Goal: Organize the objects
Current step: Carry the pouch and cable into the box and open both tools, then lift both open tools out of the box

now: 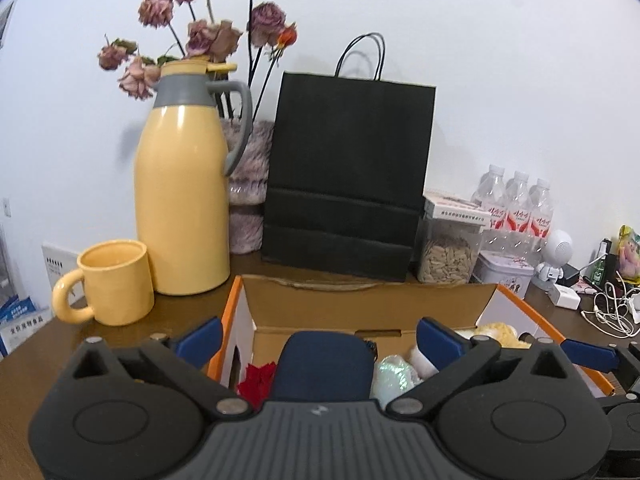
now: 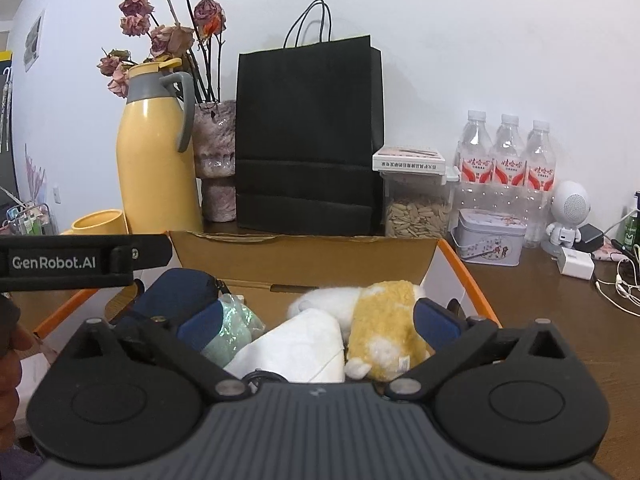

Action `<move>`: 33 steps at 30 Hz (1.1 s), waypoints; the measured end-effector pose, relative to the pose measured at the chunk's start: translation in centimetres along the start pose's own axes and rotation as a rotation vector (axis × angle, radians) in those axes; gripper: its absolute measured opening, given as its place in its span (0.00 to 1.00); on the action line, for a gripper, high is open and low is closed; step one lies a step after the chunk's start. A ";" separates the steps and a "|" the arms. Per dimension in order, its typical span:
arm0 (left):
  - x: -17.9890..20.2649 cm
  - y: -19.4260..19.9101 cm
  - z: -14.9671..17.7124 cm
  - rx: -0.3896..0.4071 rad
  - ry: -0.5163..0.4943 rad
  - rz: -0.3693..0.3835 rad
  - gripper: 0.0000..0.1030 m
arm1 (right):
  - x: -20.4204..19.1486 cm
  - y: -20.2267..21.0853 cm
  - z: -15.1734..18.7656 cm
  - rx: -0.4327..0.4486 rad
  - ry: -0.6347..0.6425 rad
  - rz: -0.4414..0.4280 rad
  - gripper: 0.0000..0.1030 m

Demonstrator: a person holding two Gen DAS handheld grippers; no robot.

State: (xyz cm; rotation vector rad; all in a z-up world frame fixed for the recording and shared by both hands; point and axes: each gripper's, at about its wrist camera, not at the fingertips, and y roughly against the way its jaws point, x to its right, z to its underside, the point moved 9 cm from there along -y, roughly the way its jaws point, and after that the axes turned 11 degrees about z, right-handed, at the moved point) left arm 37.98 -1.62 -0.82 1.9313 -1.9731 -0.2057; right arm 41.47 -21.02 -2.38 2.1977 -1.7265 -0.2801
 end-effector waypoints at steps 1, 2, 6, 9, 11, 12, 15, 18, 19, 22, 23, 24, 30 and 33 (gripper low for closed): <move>-0.1 -0.1 0.1 -0.006 0.004 -0.002 1.00 | 0.0 0.0 0.1 -0.002 0.001 0.003 1.00; -0.2 -0.1 0.2 -0.008 0.007 -0.002 1.00 | 0.0 -0.1 0.1 -0.004 0.001 0.004 1.00; -0.2 0.0 0.2 -0.004 0.012 0.005 1.00 | 0.1 -0.1 0.1 -0.002 -0.001 0.007 1.00; 0.0 0.2 0.2 0.001 0.010 0.010 1.00 | 0.1 0.1 0.1 0.000 -0.002 0.009 1.00; 0.1 0.4 0.1 0.007 0.010 0.018 1.00 | 0.0 0.2 0.0 0.003 -0.001 0.009 1.00; 0.2 0.6 0.0 0.013 0.009 0.021 1.00 | 0.0 0.3 -0.1 0.006 0.000 0.010 1.00; 0.5 1.3 -0.3 0.029 0.009 0.032 1.00 | 0.0 0.7 -0.2 0.016 0.001 0.014 1.00; 0.9 2.1 -0.5 0.043 0.008 0.048 1.00 | 0.0 1.4 -0.4 0.026 -0.005 0.015 1.00; 1.0 2.4 -0.5 0.048 0.004 0.051 1.00 | 0.1 1.7 -0.3 0.029 -0.006 0.017 1.00; 1.3 3.4 -0.5 0.060 0.002 0.061 1.00 | 0.3 2.5 -0.1 0.033 -0.002 0.030 1.00; 1.3 3.7 -0.4 0.061 0.002 0.066 1.00 | 0.4 2.8 0.0 0.033 -0.002 0.034 1.00; 1.3 4.0 -0.4 0.064 0.003 0.069 1.00 | 0.5 3.2 0.1 0.035 -0.004 0.038 1.00; 1.4 5.9 -0.4 0.073 -0.002 0.072 1.00 | 0.8 5.7 0.6 0.050 -0.001 0.039 1.00; 1.4 6.8 -0.3 0.076 -0.006 0.074 1.00 | 0.6 6.8 1.5 0.040 0.005 0.029 1.00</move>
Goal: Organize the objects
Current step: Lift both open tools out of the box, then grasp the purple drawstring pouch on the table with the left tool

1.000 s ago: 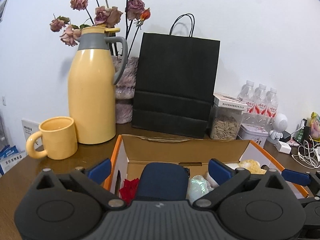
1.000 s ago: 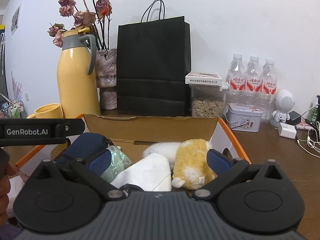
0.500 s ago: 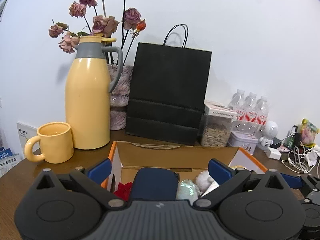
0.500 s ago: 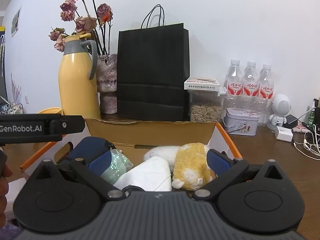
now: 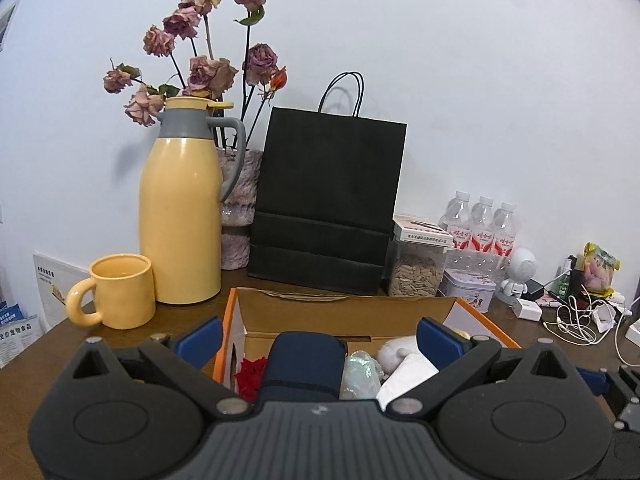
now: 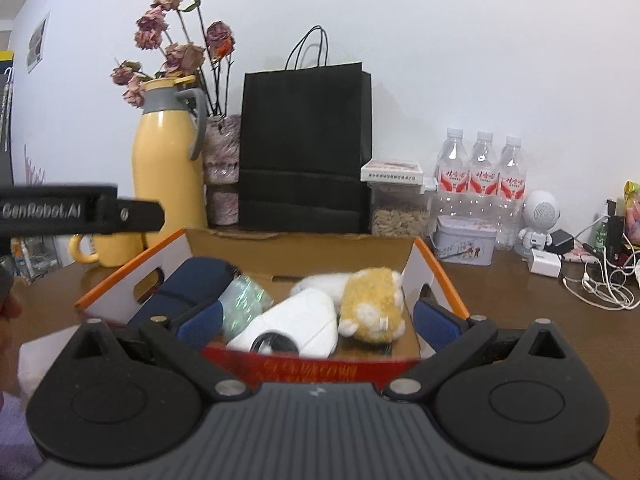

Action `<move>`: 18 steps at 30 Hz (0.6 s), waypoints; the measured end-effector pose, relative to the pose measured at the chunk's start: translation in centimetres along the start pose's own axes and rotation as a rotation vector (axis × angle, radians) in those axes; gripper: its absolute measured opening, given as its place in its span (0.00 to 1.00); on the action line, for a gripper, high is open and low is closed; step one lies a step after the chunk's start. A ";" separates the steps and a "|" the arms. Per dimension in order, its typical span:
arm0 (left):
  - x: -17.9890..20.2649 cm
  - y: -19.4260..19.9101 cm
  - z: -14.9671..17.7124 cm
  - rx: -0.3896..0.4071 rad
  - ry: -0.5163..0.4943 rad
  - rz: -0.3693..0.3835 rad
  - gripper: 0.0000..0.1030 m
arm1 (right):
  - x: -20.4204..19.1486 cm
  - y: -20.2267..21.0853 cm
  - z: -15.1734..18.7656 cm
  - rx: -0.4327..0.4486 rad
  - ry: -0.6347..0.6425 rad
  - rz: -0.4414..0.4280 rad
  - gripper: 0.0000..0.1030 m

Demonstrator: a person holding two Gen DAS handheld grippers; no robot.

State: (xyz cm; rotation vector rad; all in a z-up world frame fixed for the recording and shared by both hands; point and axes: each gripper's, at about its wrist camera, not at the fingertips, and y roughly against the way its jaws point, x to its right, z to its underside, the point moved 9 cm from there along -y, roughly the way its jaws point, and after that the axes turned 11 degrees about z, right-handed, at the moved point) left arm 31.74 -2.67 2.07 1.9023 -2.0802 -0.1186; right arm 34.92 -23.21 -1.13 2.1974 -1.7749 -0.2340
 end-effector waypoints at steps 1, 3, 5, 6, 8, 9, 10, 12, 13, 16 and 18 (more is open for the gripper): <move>0.0 0.3 0.1 -0.002 -0.003 -0.002 1.00 | 0.0 0.4 0.3 -0.003 -0.004 -0.006 1.00; -0.1 0.9 0.5 -0.008 -0.007 -0.007 1.00 | -0.2 1.1 0.9 -0.010 -0.007 -0.009 1.00; -0.3 1.5 0.9 -0.016 -0.007 -0.010 1.00 | -0.2 1.7 1.5 -0.015 -0.008 -0.003 1.00; -0.4 1.9 1.1 -0.020 -0.007 -0.010 1.00 | -0.1 2.0 1.8 -0.019 -0.010 -0.003 1.00; -0.7 2.6 1.7 -0.034 -0.004 -0.014 1.00 | -0.2 2.6 2.4 -0.028 -0.012 -0.001 1.00; -0.9 2.9 2.1 -0.041 -0.003 -0.018 1.00 | -0.1 2.9 2.7 -0.032 -0.012 0.002 1.00; -1.1 3.2 2.4 -0.048 -0.003 -0.023 1.00 | -0.1 3.2 3.0 -0.037 -0.013 0.003 1.00; -1.5 3.8 3.0 -0.064 -0.005 -0.032 1.00 | -0.1 3.7 3.6 -0.046 -0.016 0.004 1.00; -1.6 4.1 3.3 -0.070 -0.006 -0.034 1.00 | -0.1 4.0 3.9 -0.052 -0.016 0.004 1.00; -2.1 5.1 3.9 -0.088 -0.008 -0.039 1.00 | -0.4 4.9 4.8 -0.067 -0.013 0.004 1.00; -2.3 5.8 4.2 -0.094 -0.015 -0.044 1.00 | -0.5 5.3 5.3 -0.079 -0.010 0.006 1.00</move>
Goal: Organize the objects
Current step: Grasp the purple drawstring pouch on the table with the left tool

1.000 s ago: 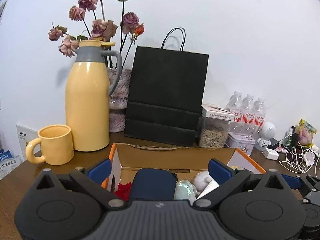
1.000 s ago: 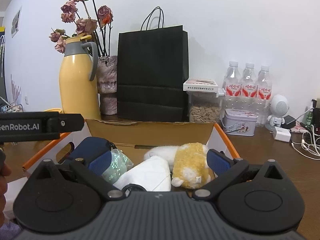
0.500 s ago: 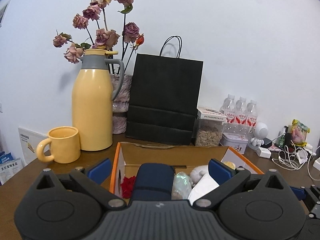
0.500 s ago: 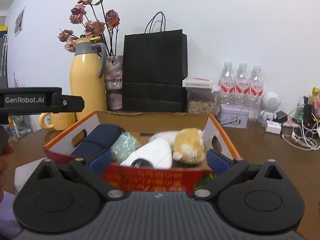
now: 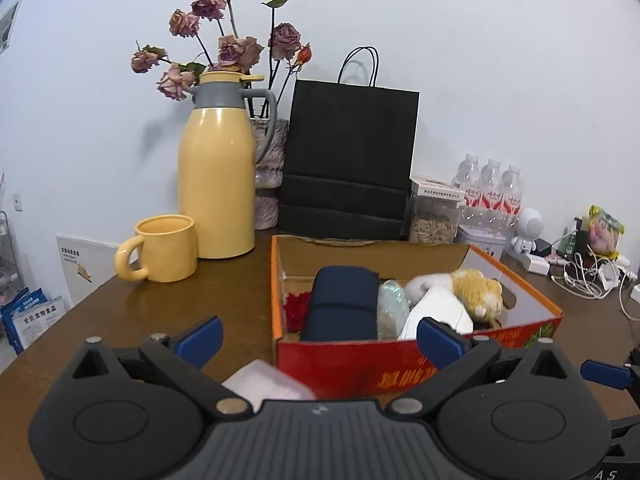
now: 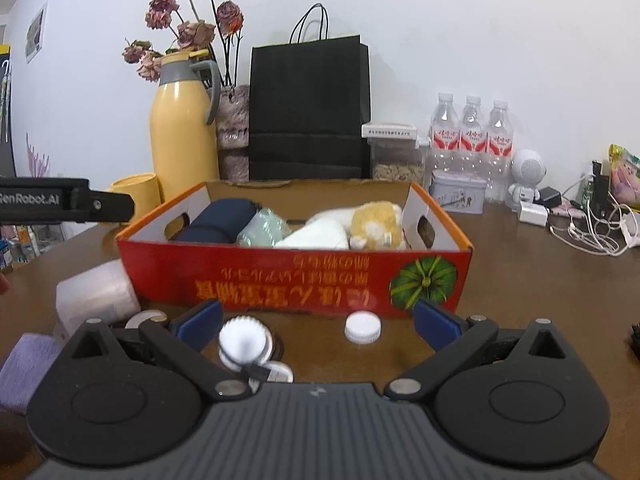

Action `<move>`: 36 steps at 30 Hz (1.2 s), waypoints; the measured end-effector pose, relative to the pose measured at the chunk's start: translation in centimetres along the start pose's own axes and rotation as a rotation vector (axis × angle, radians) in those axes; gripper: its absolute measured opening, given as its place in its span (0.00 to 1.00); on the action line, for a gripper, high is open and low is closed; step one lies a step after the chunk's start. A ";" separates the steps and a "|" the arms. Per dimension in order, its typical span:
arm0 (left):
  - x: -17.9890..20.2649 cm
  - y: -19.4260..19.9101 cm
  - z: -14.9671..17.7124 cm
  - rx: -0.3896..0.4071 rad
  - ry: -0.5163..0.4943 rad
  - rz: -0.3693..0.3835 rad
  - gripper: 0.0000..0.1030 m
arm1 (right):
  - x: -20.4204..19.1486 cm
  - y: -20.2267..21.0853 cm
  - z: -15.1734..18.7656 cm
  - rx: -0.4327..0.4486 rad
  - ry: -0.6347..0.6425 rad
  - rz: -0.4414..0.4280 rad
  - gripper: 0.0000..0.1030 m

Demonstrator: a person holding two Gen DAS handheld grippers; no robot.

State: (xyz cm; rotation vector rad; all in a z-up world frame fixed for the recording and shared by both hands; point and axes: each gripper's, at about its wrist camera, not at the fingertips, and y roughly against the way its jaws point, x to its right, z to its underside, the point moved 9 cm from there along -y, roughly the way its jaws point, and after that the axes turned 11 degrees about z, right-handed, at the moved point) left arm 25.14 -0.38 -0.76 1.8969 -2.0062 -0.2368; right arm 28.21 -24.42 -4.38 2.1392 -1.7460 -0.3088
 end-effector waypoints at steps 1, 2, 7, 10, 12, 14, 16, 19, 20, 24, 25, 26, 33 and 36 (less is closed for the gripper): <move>-0.2 0.4 0.2 -0.003 -0.002 -0.001 1.00 | -0.1 0.2 0.3 -0.007 0.001 0.001 1.00; -0.4 0.7 0.3 -0.008 -0.003 -0.001 1.00 | -0.1 0.4 0.6 -0.013 0.002 0.001 1.00; -1.7 2.2 1.7 -0.048 -0.007 -0.003 1.00 | -0.6 1.3 2.0 -0.045 0.009 -0.003 1.00; -2.8 3.0 2.9 -0.086 0.001 -0.007 1.00 | -0.7 1.9 2.7 -0.062 0.011 -0.007 1.00; -3.5 3.5 3.8 -0.110 0.012 -0.006 1.00 | -0.8 2.2 3.1 -0.069 0.014 -0.006 1.00; -4.1 3.9 4.9 -0.141 0.020 -0.009 1.00 | -0.9 2.5 3.6 -0.077 0.024 -0.003 1.00; -4.7 4.3 6.1 -0.174 0.024 -0.014 1.00 | -1.1 2.7 4.0 -0.086 0.032 -0.006 1.00; -5.4 4.8 7.7 -0.220 0.034 -0.013 1.00 | -1.3 2.9 4.5 -0.097 0.041 -0.008 1.00; -5.5 4.9 8.1 -0.235 0.036 -0.014 1.00 | -1.4 3.0 4.6 -0.099 0.043 -0.010 1.00; -5.8 5.1 9.9 -0.294 0.044 -0.017 1.00 | -1.6 3.1 4.9 -0.112 0.043 -0.016 1.00; -5.8 5.0 10.3 -0.309 0.046 -0.018 1.00 | -1.6 3.1 4.9 -0.114 0.043 -0.015 1.00; -5.8 4.8 10.6 -0.323 0.046 -0.020 1.00 | -1.6 3.1 5.0 -0.118 0.042 -0.015 1.00; -5.3 4.1 12.0 -0.333 0.005 -0.071 1.00 | -1.4 2.3 5.6 -0.175 0.033 -0.002 1.00; -4.7 4.1 12.1 -0.318 -0.005 -0.065 1.00 | -1.0 1.5 6.2 -0.229 0.012 0.012 1.00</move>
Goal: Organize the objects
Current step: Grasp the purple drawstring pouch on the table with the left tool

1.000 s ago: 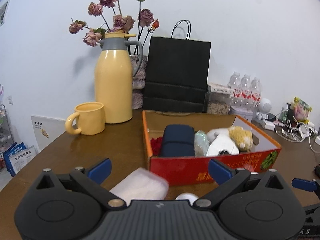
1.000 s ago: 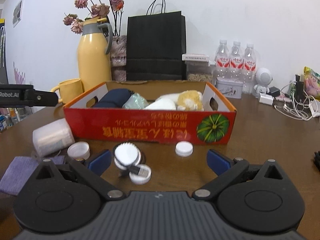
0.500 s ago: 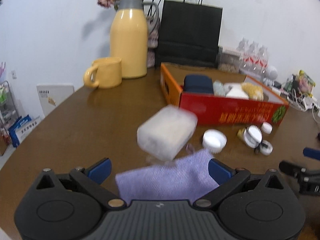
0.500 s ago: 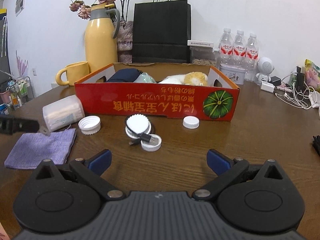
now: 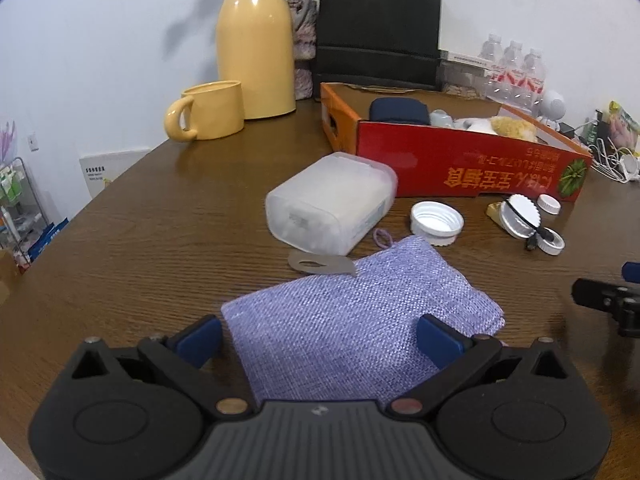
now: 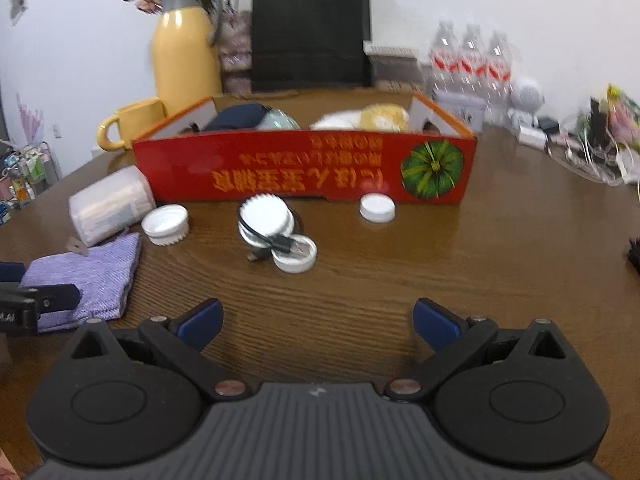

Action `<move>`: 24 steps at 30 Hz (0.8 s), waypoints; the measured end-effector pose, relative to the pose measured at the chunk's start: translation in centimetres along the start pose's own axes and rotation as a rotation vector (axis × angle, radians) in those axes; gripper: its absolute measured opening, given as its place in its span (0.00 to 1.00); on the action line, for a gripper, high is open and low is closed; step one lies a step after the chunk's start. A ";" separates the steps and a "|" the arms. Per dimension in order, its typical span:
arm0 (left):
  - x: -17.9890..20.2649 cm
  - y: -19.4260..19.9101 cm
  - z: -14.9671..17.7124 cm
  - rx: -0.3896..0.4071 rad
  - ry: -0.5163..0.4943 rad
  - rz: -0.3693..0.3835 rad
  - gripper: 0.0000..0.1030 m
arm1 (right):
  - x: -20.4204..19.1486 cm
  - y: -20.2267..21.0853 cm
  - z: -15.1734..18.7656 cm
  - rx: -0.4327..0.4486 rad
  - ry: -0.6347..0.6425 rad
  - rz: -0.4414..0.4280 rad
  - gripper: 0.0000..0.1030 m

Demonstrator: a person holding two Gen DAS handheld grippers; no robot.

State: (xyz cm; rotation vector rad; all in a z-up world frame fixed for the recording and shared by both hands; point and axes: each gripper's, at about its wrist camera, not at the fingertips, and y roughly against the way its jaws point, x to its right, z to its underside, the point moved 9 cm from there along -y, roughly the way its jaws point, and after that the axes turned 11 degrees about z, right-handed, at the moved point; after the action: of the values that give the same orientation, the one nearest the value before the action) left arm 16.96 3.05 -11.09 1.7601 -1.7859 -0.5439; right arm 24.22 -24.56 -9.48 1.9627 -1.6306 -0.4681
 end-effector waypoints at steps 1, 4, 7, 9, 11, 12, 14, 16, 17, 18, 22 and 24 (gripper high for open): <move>0.3 0.1 0.1 0.005 -0.007 0.005 1.00 | 0.2 -0.2 0.1 -0.013 -0.009 0.003 1.00; 1.6 0.2 0.5 0.016 -0.041 0.036 1.00 | 0.8 -0.4 0.3 -0.030 -0.038 0.012 1.00; 2.9 0.5 0.8 0.038 -0.062 0.057 0.91 | 0.9 -0.5 0.4 -0.032 -0.037 0.015 1.00; 3.7 0.8 0.8 0.050 -0.074 0.072 0.79 | 0.8 -0.5 0.4 -0.034 -0.031 0.020 1.00; 4.4 1.0 0.8 0.060 -0.087 0.087 0.62 | 0.8 -0.5 0.4 -0.036 -0.026 0.025 1.00; 4.8 1.1 0.8 0.064 -0.094 0.099 0.56 | 0.7 -0.5 0.4 -0.037 -0.023 0.027 1.00; 5.5 1.2 0.8 0.071 -0.104 0.118 0.24 | 0.7 -0.6 0.4 -0.039 -0.017 0.031 1.00; 6.0 1.3 0.8 0.073 -0.109 0.127 0.09 | 0.6 -0.6 0.4 -0.040 -0.011 0.035 1.00; 6.1 1.4 0.8 0.072 -0.105 0.132 0.06 | 0.6 -0.6 0.4 -0.041 -0.009 0.037 1.00; 6.1 1.4 0.7 0.073 -0.096 0.150 0.06 | 0.5 -0.7 0.4 -0.041 -0.006 0.039 1.00; 6.1 2.7 -0.1 0.120 -0.084 0.184 0.05 | 0.4 -0.7 0.4 -0.043 0.003 0.045 1.00; 6.0 3.6 -0.8 0.147 -0.080 0.187 0.05 | 0.4 -0.7 0.4 -0.043 0.004 0.045 1.00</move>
State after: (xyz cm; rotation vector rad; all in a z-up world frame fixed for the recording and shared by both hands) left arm 14.91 -2.64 -7.54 1.6623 -2.0675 -0.4209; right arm 24.63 -24.95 -10.23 1.8903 -1.6458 -0.4778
